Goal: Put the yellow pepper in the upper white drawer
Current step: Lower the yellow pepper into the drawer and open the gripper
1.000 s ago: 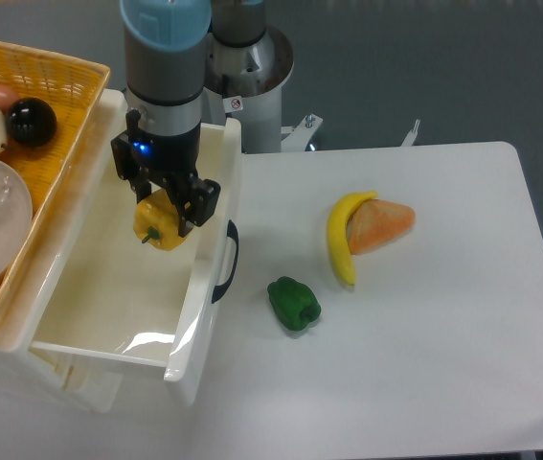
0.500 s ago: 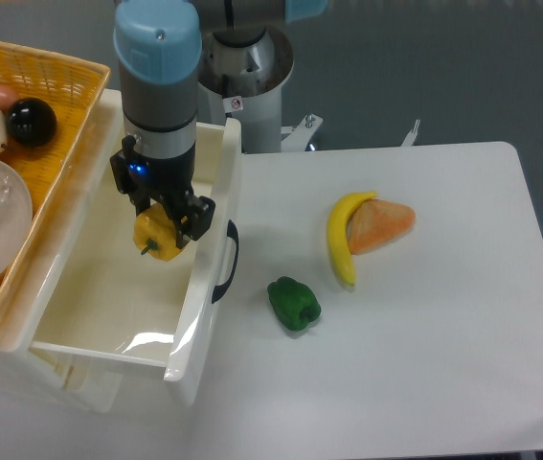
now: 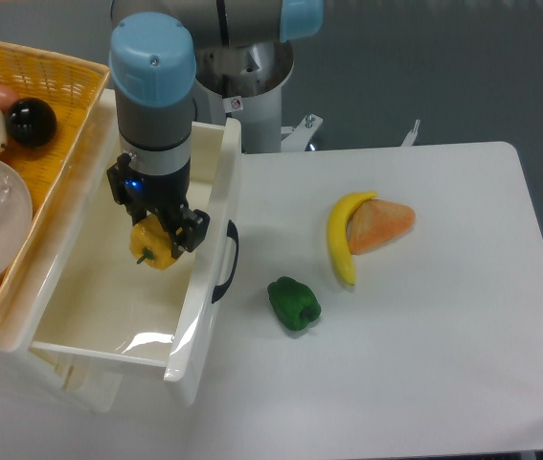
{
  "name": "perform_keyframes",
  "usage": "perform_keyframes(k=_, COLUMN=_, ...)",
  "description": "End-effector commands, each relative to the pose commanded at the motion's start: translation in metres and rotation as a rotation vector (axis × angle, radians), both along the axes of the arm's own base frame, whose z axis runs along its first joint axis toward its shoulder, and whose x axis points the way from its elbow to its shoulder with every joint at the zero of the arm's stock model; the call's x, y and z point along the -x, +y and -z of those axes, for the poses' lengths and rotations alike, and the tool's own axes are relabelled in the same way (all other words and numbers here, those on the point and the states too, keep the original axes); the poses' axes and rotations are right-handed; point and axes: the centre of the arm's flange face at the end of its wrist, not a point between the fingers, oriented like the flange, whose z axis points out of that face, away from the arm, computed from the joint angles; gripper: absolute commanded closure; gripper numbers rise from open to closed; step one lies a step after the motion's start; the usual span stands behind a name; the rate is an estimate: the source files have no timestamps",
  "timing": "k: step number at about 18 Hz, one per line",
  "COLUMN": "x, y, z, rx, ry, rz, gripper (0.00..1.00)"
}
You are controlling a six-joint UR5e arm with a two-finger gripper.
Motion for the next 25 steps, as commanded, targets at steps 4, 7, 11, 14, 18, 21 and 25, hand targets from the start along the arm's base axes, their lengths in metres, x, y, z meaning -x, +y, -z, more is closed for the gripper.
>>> perform_keyframes(k=4, x=-0.001, y=0.0, z=0.0, rx=-0.005, ry=0.011, rz=0.078, gripper=0.59)
perform_keyframes(k=7, x=-0.003, y=0.005, z=0.008, rx=0.001, ry=0.011, rz=0.133, gripper=0.59)
perform_keyframes(k=11, x=-0.009, y=0.01, z=0.014, rx=0.007, ry=0.009, rz=0.149, gripper=0.53)
perform_keyframes(k=14, x=-0.013, y=0.013, z=0.016, rx=0.008, ry=0.008, rz=0.157, gripper=0.41)
perform_keyframes(k=18, x=-0.02, y=0.019, z=0.019, rx=0.006, ry=0.025, rz=0.196, gripper=0.23)
perform_keyframes(k=21, x=-0.02, y=0.02, z=0.023, rx=0.011, ry=0.024, rz=0.197, gripper=0.15)
perform_keyframes(k=25, x=-0.02, y=0.021, z=0.023, rx=0.009, ry=0.024, rz=0.2, gripper=0.15)
